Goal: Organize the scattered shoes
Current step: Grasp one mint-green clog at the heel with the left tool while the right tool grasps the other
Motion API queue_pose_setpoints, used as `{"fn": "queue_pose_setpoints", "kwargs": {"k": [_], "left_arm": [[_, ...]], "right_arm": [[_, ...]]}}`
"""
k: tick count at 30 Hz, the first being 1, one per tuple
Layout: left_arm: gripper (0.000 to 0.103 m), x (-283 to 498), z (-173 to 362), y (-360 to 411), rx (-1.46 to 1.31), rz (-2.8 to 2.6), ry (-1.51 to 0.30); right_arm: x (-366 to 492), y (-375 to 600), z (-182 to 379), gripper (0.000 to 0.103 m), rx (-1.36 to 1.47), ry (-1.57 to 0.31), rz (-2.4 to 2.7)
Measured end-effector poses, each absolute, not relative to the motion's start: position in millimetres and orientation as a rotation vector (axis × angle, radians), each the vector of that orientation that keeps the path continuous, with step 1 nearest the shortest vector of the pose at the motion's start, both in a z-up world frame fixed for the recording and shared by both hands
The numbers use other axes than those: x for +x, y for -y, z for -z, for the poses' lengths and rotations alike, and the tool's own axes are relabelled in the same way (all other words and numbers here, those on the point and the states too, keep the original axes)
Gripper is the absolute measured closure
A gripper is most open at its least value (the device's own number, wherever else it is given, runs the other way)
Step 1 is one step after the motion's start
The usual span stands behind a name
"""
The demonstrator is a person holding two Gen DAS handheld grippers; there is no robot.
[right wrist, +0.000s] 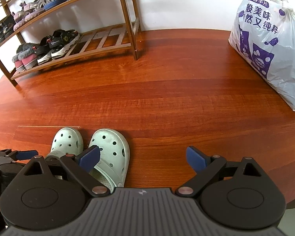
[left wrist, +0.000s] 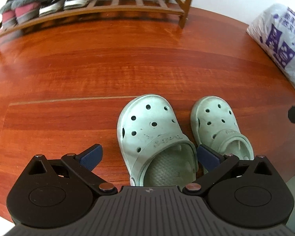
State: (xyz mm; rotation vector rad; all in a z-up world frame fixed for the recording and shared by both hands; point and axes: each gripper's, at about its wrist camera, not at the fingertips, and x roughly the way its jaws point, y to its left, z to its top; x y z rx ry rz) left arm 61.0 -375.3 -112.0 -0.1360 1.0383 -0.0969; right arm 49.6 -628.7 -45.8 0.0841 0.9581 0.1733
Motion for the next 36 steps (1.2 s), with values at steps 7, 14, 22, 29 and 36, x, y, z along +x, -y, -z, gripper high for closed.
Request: {"fn": "queue_pose_setpoints", "kwargs": {"k": [7,14,22,29,36], "left_arm": [[0.0,62,119,381,-0.142,0.086,-1.067],[0.022,63,121,382,-0.141,0.11,-1.055],[0.032,63,115,379,-0.105,0.113,-1.035],[0.032,64,102,359,-0.11,0.098,-1.026],[0.033,66,87,335,-0.094,0.096,-1.016]], "right_arm": [[50,628,49,0.006,0.077,-0.965,-0.184],[49,626,52,0.006,0.076,-0.973,-0.184],[50,622,57,0.006,0.075,-0.984,-0.183],[48,608,72,0.006,0.078,-1.01,-0.181],[52,578,92,0.006,0.068,-1.053,-0.18]]}}
